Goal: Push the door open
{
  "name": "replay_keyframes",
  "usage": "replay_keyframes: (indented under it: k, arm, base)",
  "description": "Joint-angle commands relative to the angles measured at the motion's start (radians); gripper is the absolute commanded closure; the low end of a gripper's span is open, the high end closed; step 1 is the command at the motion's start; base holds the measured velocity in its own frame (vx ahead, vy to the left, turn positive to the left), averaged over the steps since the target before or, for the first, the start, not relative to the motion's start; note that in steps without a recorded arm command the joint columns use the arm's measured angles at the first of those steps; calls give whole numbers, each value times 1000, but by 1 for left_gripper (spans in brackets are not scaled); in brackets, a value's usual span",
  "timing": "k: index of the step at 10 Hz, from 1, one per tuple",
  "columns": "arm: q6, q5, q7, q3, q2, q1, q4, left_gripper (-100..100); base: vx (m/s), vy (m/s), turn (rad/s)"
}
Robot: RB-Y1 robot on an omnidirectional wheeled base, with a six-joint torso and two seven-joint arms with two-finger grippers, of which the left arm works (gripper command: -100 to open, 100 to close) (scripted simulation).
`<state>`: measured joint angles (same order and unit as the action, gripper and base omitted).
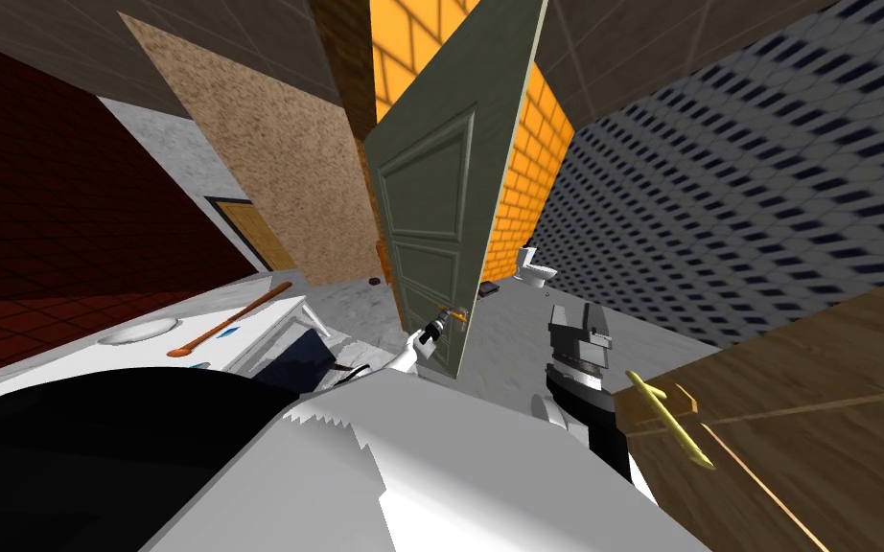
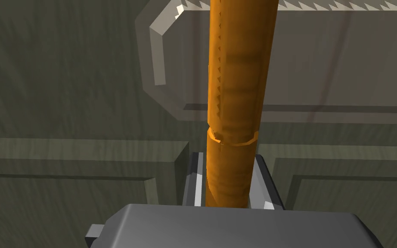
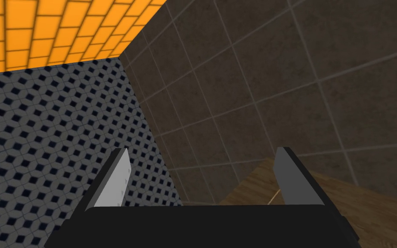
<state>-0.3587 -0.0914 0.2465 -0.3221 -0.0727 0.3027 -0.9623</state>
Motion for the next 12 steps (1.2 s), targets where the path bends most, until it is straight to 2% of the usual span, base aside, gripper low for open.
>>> replay_keyframes:
  k: [1, 4, 5, 6, 7, 12]
  arm:
    - [-4, 4, -13, 33, 1, 8, 1, 100]
    - [-4, 9, -33, 74, 17, 13, 20, 100]
    - [-3, 8, -29, 67, 11, 6, 16, 100]
    - [-2, 9, -52, 94, 5, 7, 18, 100]
    - [-1, 9, -63, 104, 6, 7, 19, 100]
    - [2, 8, -108, 150, 30, 6, 25, 100]
  base:
    - [94, -181, 57]
    - [93, -178, 59]
    - [45, -63, 39]
    - [122, -46, 110]
    - [192, -79, 120]
    - [162, -82, 74]
